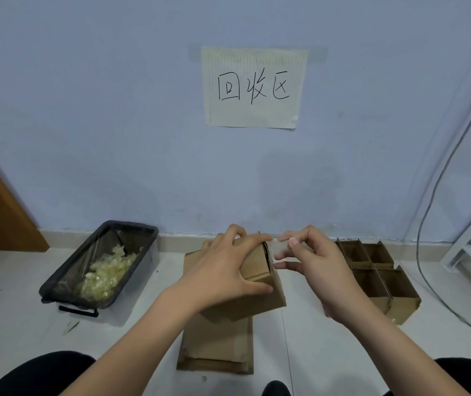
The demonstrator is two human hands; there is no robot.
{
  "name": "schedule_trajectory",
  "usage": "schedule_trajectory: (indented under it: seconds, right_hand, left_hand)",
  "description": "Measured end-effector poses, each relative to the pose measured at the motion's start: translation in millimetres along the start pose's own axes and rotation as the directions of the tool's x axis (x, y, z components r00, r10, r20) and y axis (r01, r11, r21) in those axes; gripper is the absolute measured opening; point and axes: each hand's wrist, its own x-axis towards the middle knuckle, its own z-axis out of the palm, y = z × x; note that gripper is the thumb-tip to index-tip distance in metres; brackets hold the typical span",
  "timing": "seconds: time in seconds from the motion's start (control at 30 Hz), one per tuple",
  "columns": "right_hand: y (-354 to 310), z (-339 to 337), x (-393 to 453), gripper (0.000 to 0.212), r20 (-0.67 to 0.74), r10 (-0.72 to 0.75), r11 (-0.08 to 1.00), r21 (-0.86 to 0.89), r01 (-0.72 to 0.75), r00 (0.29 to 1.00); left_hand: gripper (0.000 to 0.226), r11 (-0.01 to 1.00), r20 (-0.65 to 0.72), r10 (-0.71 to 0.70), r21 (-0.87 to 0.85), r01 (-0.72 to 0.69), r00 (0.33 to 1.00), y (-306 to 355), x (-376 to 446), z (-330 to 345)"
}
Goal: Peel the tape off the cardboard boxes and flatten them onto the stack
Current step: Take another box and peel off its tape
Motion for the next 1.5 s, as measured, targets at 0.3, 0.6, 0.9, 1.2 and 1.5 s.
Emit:
schedule_trajectory:
  seconds: [0.3, 0.6, 0.9, 1.2, 1.5]
  right_hand:
    - [-4, -4, 6, 0.020, 0.012, 0.064, 0.931, 0.359, -0.064, 0.998]
    - [2, -5, 8, 0.028, -0.066, 0.051, 0.971, 0.237, -0.034, 0.997]
    - [6, -6, 15, 0.022, -0.063, 0.134, 0.962, 0.247, -0.115, 0.989]
    - [8, -10, 15, 0.025, -0.056, 0.065, 0.980, 0.190, -0.054, 0.996]
    - [11, -15, 17, 0.028, -0.045, 0.082, 0.964, 0.259, -0.068, 0.996]
  left_hand:
    - [0.076, 0.979, -0.005, -0.010, -0.204, 0.009, 1.000, -2, -1, 2]
    - [0.062, 0.977, 0.025, 0.079, -0.202, -0.072, 0.997, 10, -7, 5]
    - [0.043, 0.985, 0.053, 0.120, -0.130, -0.112, 0.991, 17, -8, 10]
    - [0.032, 0.974, 0.055, 0.137, -0.187, -0.125, 0.989, 20, -7, 11]
    - [0.031, 0.953, 0.050, 0.153, -0.272, -0.134, 0.987, 20, -3, 12]
